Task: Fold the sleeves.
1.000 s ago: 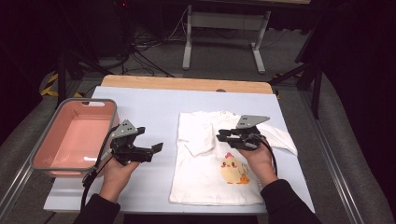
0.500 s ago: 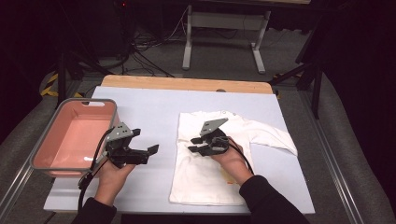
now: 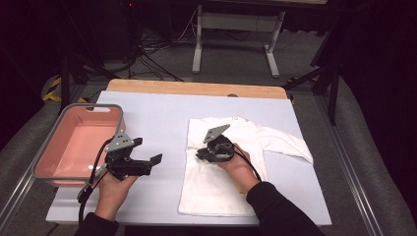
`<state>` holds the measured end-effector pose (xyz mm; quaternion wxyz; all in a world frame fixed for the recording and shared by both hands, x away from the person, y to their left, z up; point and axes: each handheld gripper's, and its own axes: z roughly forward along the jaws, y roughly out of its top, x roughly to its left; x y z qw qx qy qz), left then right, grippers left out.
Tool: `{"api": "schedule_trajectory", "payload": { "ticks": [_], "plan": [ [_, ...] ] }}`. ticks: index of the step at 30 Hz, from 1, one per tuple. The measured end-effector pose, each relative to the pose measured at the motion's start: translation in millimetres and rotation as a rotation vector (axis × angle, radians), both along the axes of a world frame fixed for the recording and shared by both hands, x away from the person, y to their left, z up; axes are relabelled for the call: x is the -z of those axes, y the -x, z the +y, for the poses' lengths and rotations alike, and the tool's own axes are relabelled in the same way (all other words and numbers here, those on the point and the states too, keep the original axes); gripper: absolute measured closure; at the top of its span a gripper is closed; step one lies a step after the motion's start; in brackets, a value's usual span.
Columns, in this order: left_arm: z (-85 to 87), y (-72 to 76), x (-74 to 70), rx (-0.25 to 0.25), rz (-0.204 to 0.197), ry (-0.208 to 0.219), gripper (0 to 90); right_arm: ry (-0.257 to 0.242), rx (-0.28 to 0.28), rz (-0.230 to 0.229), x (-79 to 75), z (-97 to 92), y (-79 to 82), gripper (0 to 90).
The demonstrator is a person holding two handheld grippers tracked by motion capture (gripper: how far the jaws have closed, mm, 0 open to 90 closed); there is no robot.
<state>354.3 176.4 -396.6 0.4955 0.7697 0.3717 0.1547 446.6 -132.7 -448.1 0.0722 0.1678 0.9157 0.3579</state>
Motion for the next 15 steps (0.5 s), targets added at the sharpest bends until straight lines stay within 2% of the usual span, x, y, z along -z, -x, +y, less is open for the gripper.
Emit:
{"api": "schedule_trajectory", "payload": {
  "ticks": [1, 6, 11, 15],
  "plan": [
    [-0.5, 0.0, 0.2, -0.001, 0.001, 0.004, 7.7, -0.003, -0.003, 0.004, -0.5, -0.6, -0.1, 86.8],
    [-3.2, -1.7, 0.9, 0.009, 0.004, 0.002, 7.7, -0.022, 0.009, 0.011, -5.7, -4.6, 1.2, 88.6],
    [-5.4, -4.1, 1.1, 0.017, 0.005, 0.002, 7.7, -0.104, 0.030, -0.008, -25.8, -20.0, 5.2, 88.8],
    [-8.7, -5.3, 0.9, 0.023, 0.003, 0.005, 7.7, -0.130, 0.064, -0.045, -41.9, -38.9, 5.4, 88.9]
  ]
}}
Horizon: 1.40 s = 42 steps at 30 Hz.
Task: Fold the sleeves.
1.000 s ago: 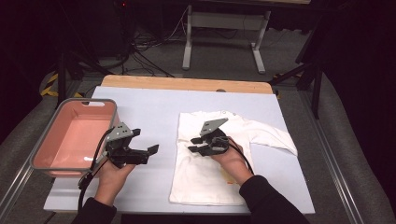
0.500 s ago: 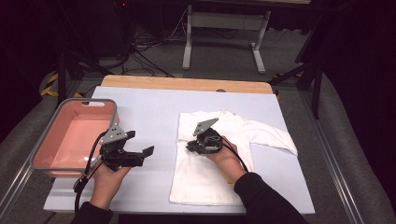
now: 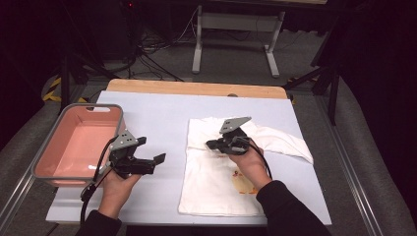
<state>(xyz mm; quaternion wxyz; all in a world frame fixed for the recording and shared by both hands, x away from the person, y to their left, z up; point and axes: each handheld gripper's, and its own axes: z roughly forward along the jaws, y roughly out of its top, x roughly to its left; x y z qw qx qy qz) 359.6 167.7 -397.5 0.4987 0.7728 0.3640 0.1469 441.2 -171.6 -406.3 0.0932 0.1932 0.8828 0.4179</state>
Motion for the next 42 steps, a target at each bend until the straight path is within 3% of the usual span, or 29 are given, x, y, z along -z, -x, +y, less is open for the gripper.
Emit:
{"api": "schedule_trajectory", "payload": {
  "ticks": [11, 17, 20, 27, 29, 31, 35, 42],
  "plan": [
    [-6.0, -3.9, 0.7, 0.013, 0.002, 0.000, 7.7, -0.068, 0.167, -0.061, -27.3, -73.1, -3.4, 88.8],
    [-7.5, -4.7, 0.9, 0.017, 0.003, 0.003, 7.7, -0.084, 0.253, -0.068, -29.0, -107.2, 0.7, 88.9],
    [-9.1, -5.5, 1.5, 0.020, 0.006, 0.000, 7.7, -0.088, 0.291, -0.043, -24.6, -121.4, 3.7, 88.8],
    [-11.6, -6.5, 1.5, 0.025, 0.004, 0.000, 7.7, -0.038, 0.330, 0.009, -7.6, -135.1, 15.3, 87.7],
    [-12.5, -6.9, 1.8, 0.029, 0.006, -0.001, 7.7, 0.016, 0.361, 0.050, -3.1, -138.1, 15.9, 81.4],
    [-13.5, -7.2, 2.0, 0.031, 0.005, -0.003, 7.7, 0.053, 0.393, 0.033, -3.0, -140.4, 16.9, 71.7],
    [-14.7, -7.2, 2.1, 0.033, 0.006, -0.005, 7.7, 0.073, 0.428, -0.027, -8.6, -140.3, 14.2, 64.4],
    [-13.4, -6.1, 1.6, 0.034, 0.003, -0.006, 7.5, 0.089, 0.404, -0.042, -2.3, -127.2, -2.8, 58.1]
  ]
}}
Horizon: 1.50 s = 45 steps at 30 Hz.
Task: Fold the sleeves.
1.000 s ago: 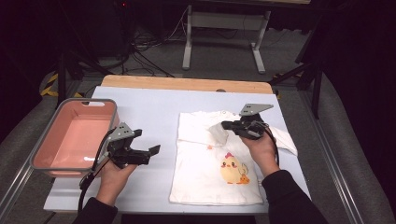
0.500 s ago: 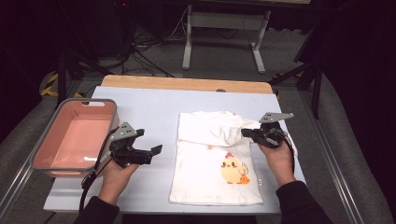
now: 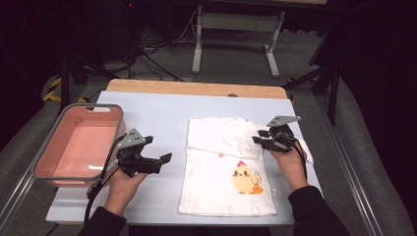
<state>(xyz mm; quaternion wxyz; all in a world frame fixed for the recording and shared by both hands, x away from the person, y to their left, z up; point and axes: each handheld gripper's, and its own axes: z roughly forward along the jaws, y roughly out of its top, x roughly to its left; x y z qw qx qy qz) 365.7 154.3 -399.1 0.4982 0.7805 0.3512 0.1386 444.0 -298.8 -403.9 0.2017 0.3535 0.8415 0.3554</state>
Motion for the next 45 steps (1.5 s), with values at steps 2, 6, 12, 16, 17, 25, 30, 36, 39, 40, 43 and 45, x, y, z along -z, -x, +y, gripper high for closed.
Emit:
{"api": "schedule_trajectory", "payload": {
  "ticks": [2, 6, 12, 16, 17, 25, 30, 36, 39, 40, 43, 45],
  "plan": [
    [0.2, 0.1, 0.0, 0.002, -0.001, 0.000, 7.3, -0.020, 0.002, -0.019, -0.3, -1.2, -1.9, 52.1],
    [0.8, 0.2, -0.6, 0.009, -0.006, 0.008, 6.4, -0.039, 0.043, -0.041, -1.9, -13.1, -7.6, 44.5],
    [0.6, -0.8, -0.7, 0.024, -0.009, 0.029, 4.5, -0.039, 0.126, -0.022, -3.3, -43.8, -16.7, 43.4],
    [-0.1, -1.1, -0.5, 0.036, -0.019, 0.036, 3.9, -0.020, 0.156, -0.009, -2.4, -57.3, -20.9, 44.6],
    [-0.3, -0.6, -0.5, 0.036, -0.026, 0.035, 3.2, -0.018, 0.166, -0.004, -1.9, -60.7, -21.7, 45.4],
    [0.6, 2.2, -1.8, 0.044, -0.037, 0.026, 1.5, -0.007, 0.237, 0.042, 7.8, -85.6, -29.1, 49.3],
    [0.5, 4.4, -1.9, 0.046, -0.033, 0.015, 1.5, 0.003, 0.261, 0.064, 11.7, -96.1, -32.4, 51.8],
    [3.3, 7.6, -1.7, 0.041, -0.027, 0.012, 1.5, 0.023, 0.290, 0.089, 17.8, -106.3, -36.0, 53.8],
    [5.2, 8.7, -2.0, 0.037, -0.029, 0.006, 1.4, 0.035, 0.302, 0.100, 21.7, -110.7, -37.8, 53.7],
    [5.5, 9.3, -1.8, 0.034, -0.026, 0.010, 1.4, 0.039, 0.304, 0.106, 22.7, -112.3, -38.3, 53.8],
    [6.8, 9.4, -1.7, 0.034, -0.028, 0.008, 1.4, 0.039, 0.317, 0.117, 25.1, -116.8, -39.1, 53.7],
    [6.8, 10.0, -1.6, 0.032, -0.026, 0.009, 1.4, 0.046, 0.323, 0.124, 26.1, -119.1, -39.6, 53.8]
  ]
}}
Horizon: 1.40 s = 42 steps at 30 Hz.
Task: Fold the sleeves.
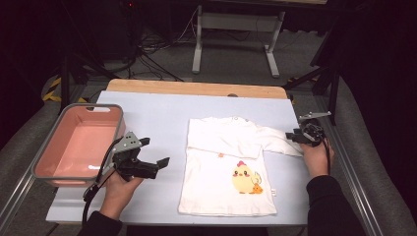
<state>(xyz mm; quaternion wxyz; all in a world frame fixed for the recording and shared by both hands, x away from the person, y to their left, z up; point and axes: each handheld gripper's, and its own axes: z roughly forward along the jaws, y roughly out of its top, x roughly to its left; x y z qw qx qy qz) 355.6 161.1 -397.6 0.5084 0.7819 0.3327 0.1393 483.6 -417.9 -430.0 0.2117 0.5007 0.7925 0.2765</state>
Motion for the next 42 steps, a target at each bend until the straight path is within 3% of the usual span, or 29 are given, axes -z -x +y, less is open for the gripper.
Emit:
{"api": "schedule_trajectory", "payload": {
  "ticks": [6, 17, 22, 30, 37, 42],
  "plan": [
    [0.8, 0.4, -0.3, -0.004, -0.003, 0.001, 1.3, 0.012, 0.015, 0.033, 4.1, -2.9, -1.5, 54.6],
    [0.7, 0.6, -0.4, -0.003, -0.003, 0.001, 1.3, -0.058, -0.010, 0.071, 4.9, -2.1, -1.2, 85.7],
    [0.4, 0.5, -0.2, -0.001, 0.001, 0.003, 1.3, -0.044, -0.013, 0.075, 3.1, 0.6, -1.4, 87.7],
    [0.0, 0.2, -0.4, -0.001, -0.002, 0.007, 1.3, -0.066, 0.019, 0.060, -10.9, -6.0, 1.2, 88.5],
    [0.4, 0.3, -0.8, -0.001, -0.002, 0.008, 1.3, -0.071, 0.032, 0.065, -11.3, -8.5, 0.8, 88.5],
    [0.4, 0.2, -0.7, -0.001, -0.002, 0.010, 1.3, -0.074, 0.016, 0.032, -22.1, -6.0, 5.1, 88.4]
  ]
}}
